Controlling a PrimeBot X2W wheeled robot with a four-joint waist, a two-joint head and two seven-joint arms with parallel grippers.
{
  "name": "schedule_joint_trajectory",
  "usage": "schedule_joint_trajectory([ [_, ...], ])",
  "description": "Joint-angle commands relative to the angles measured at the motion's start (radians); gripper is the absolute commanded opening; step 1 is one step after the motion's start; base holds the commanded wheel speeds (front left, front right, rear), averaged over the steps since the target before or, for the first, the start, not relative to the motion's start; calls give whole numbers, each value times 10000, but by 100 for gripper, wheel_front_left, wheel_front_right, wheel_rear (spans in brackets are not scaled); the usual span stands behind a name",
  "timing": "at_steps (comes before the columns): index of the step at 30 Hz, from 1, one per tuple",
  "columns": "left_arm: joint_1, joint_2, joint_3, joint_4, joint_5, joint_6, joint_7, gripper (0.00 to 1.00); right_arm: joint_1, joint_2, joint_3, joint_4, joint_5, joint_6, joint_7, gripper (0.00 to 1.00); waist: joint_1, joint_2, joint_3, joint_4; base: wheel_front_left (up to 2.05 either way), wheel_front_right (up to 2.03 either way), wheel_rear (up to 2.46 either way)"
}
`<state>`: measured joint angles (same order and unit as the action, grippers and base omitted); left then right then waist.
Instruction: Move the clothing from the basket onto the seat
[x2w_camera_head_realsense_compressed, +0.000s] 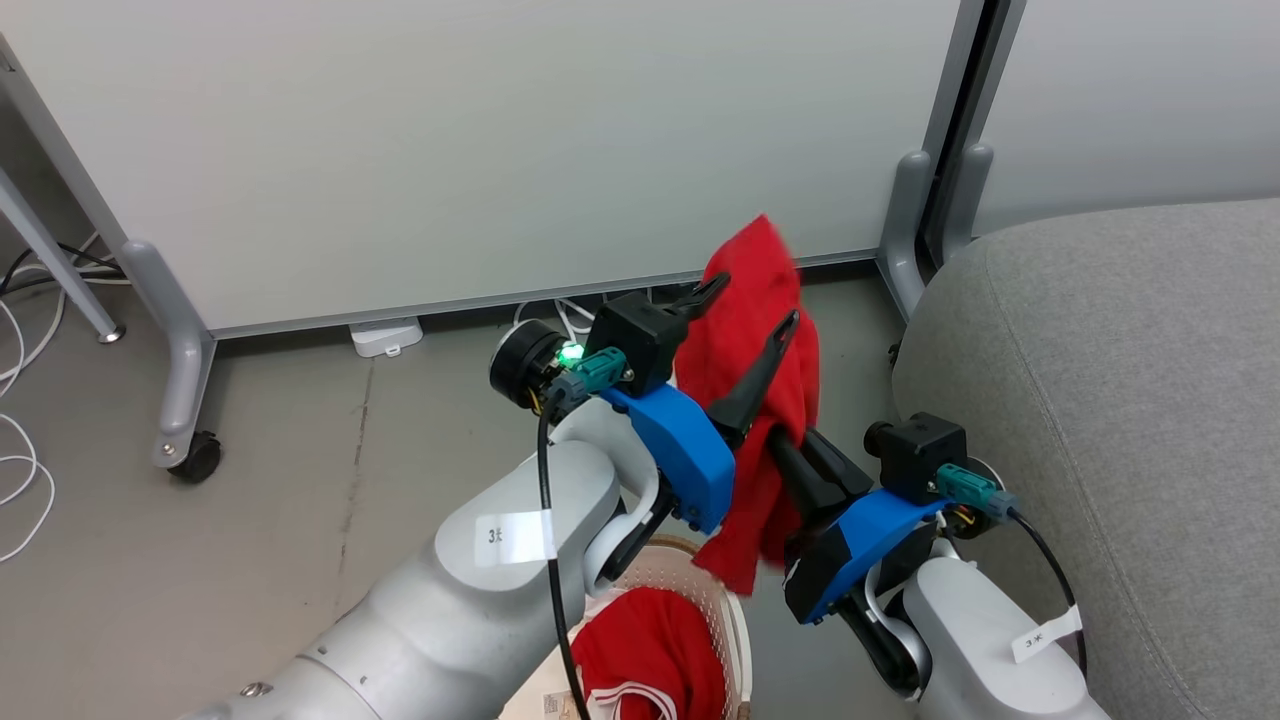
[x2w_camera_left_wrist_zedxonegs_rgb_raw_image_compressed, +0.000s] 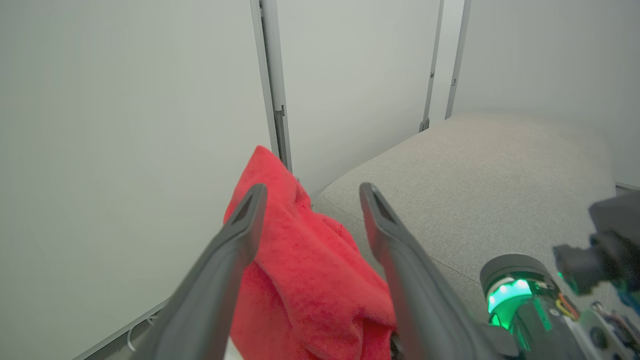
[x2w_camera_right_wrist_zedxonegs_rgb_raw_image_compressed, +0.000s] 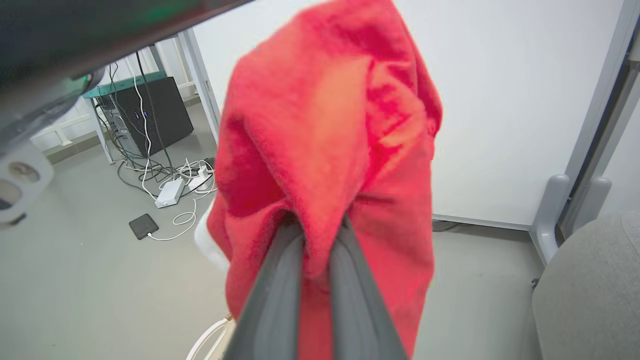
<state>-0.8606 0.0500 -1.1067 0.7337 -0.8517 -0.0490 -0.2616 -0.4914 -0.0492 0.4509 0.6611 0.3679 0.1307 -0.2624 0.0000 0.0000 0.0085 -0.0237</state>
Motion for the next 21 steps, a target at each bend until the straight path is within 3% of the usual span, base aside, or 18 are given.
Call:
schedule_joint_trajectory([
  [1,182,14,178,-17,145,62,-50,100,138,-22,-20,-66,-12,1,-36,0,0,0,1,12,0,0,0],
  [15,2265,863,2565,-1758,1949,384,-49,100,308,-22,-203,-266,-224,1,-37,0,0,0,40,79,0,0,0],
  [21,3890,1326,3839,-2909,2998,159,-49,100,402,-22,-352,-321,-365,1,-37,0,0,0,87,161,0,0,0],
])
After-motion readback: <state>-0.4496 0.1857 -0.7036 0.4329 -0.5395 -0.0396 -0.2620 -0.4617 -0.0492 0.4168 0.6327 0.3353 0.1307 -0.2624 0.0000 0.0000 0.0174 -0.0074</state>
